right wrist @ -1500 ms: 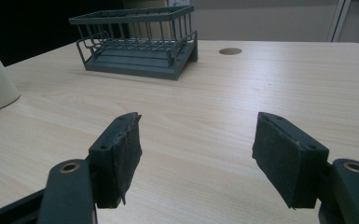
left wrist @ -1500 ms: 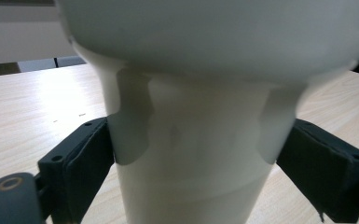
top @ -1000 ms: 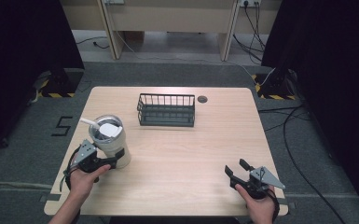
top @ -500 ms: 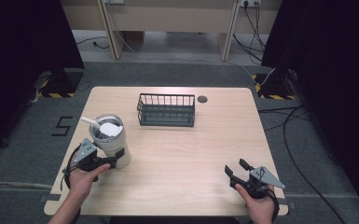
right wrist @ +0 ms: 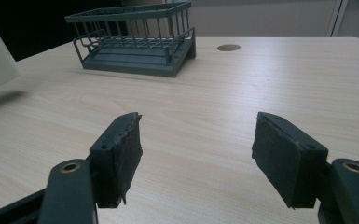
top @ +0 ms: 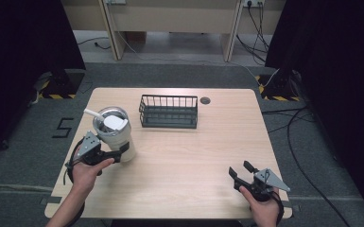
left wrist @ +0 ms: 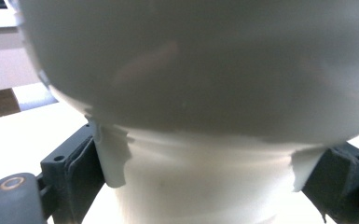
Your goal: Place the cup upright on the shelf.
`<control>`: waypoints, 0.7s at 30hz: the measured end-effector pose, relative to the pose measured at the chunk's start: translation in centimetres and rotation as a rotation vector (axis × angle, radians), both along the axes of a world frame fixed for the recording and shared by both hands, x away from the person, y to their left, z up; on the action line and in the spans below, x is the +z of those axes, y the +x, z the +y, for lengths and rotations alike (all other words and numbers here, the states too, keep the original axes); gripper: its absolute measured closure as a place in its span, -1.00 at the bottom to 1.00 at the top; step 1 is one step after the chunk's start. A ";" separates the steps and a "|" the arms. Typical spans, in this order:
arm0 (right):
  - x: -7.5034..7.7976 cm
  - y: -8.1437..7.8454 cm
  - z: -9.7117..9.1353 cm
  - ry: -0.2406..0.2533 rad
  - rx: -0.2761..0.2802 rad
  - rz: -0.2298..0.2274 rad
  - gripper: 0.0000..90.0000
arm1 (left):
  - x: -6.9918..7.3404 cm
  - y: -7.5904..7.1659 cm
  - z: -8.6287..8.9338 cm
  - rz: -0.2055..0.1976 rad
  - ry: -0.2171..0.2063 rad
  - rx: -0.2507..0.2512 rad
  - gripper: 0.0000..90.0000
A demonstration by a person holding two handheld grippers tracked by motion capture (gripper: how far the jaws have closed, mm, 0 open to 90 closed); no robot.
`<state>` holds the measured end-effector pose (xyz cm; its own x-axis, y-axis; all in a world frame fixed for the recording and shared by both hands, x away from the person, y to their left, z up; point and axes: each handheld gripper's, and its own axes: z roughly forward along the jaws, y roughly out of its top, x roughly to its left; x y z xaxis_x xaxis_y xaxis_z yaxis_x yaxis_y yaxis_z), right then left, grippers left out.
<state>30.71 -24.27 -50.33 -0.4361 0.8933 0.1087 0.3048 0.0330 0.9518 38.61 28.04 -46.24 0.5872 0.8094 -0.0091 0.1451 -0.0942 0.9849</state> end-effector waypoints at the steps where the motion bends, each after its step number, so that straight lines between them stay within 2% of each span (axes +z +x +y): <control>1: 0.0 0.0 0.0 0.000 0.000 0.000 -0.27 | 0.2 0.2 -0.1 -0.003 0.000 0.001 -0.77; 5: 0.0 0.0 0.0 0.000 0.001 -0.001 -0.27 | 1.1 0.9 -0.5 0.000 -0.014 -0.016 -0.77; 11: -0.1 0.0 0.0 -0.001 -0.001 0.003 -0.27 | 2.1 2.1 -0.9 -0.024 0.001 -0.006 -0.77; 13: -0.1 0.1 0.0 -0.001 -0.001 0.003 -0.27 | 2.4 2.5 -1.2 -0.015 -0.017 -0.019 -0.77; 21: -0.1 0.0 -0.1 0.003 -0.003 0.004 -0.27 | 3.4 4.2 -1.7 -0.034 -0.006 -0.002 -0.77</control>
<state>30.75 -24.36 -50.45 -0.4332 0.8942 0.1127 0.3085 0.0296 0.9507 42.76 26.39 -42.80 0.5889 0.8082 0.0059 0.1115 -0.0885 0.9898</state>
